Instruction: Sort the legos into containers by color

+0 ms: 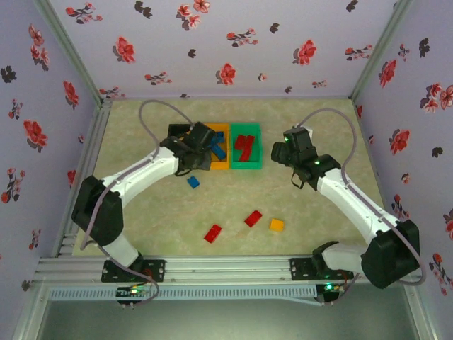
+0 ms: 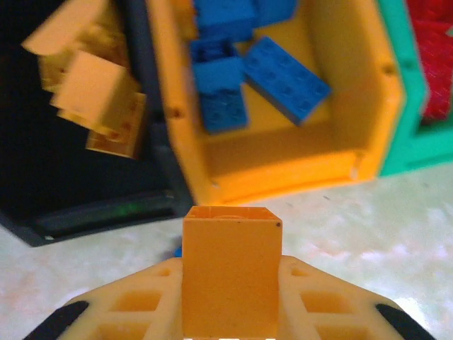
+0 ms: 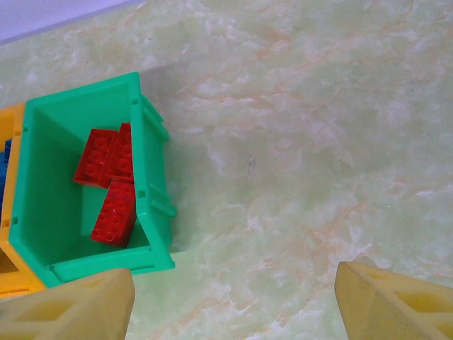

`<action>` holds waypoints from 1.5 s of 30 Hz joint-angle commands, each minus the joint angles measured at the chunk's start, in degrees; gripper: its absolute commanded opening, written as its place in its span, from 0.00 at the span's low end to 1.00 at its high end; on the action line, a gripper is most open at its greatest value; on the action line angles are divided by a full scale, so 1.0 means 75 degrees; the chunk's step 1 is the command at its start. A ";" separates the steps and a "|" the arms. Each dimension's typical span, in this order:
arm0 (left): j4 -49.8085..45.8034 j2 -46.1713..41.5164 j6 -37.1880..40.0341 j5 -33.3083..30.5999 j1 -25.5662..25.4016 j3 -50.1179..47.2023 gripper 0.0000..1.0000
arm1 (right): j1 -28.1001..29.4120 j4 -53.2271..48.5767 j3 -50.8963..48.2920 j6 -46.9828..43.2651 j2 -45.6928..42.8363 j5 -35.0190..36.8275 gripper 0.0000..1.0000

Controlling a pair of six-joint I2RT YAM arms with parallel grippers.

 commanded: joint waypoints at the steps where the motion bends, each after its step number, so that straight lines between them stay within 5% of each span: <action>1: -0.0347 -0.0161 0.0225 -0.0235 0.0554 0.0223 0.25 | -0.0065 -0.0202 -0.0084 -0.0037 -0.0179 0.0237 0.75; 16: -0.0432 0.1156 0.0418 -0.0188 0.1966 0.1321 0.29 | -0.0068 -0.0274 -0.0060 -0.0080 -0.0250 0.0285 0.76; 21: -0.0497 0.1572 0.0411 -0.0130 0.2054 0.1716 0.58 | -0.0067 -0.0365 -0.0027 -0.0118 -0.0248 0.0321 0.76; 25: -0.0520 0.1528 0.0352 -0.0073 0.2056 0.1732 0.69 | -0.0068 -0.0409 -0.0037 -0.0139 -0.0270 0.0298 0.76; 39: -0.0382 -0.0218 0.0127 0.0162 0.1776 0.0357 0.72 | 0.0068 -0.0996 -0.0878 0.0133 -0.0743 -0.0584 0.75; 45: -0.0326 -0.0922 -0.0225 0.0251 0.1644 -0.0248 0.72 | 0.1100 -0.1692 -0.1558 0.0975 -0.1125 -0.0417 0.74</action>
